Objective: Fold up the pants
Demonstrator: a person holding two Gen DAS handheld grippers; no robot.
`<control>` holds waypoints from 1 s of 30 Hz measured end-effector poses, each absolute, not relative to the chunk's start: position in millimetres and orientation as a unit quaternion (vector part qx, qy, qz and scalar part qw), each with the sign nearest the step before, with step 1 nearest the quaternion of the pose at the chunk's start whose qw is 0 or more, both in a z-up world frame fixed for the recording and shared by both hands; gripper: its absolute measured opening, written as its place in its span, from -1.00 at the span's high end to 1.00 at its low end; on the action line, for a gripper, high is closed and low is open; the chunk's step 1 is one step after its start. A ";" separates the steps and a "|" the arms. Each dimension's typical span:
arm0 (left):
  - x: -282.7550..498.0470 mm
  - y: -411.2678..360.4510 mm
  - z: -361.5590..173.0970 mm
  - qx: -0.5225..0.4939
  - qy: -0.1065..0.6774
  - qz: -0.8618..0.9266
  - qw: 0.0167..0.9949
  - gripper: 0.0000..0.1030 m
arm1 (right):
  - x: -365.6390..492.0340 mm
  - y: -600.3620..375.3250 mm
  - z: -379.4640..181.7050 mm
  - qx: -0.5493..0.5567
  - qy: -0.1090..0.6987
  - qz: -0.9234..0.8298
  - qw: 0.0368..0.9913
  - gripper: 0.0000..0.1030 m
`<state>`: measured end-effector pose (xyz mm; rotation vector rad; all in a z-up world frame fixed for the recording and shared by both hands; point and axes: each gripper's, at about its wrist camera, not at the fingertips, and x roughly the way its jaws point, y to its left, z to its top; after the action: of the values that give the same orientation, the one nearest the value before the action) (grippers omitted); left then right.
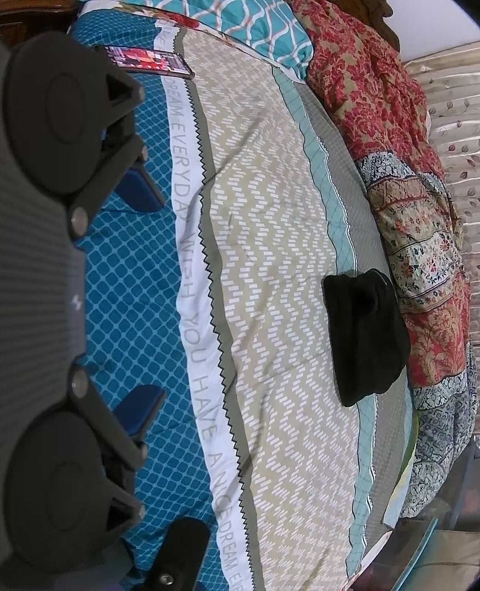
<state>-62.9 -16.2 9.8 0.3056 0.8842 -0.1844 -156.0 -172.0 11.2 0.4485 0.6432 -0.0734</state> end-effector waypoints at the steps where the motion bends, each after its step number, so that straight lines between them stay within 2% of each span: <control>1: -62.9 -16.0 9.8 0.147 0.426 -0.089 0.888 -1.00 | -155.7 -171.7 11.3 0.218 0.314 -0.036 0.923 -1.00; 30: -62.1 -16.7 5.1 0.146 0.436 -0.097 0.883 -1.00 | -153.3 -170.3 5.4 0.225 0.328 -0.034 0.917 -1.00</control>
<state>-62.1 -16.7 5.1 0.3041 0.9076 -0.2028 -153.3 -170.3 5.4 0.4639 0.6758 -0.0690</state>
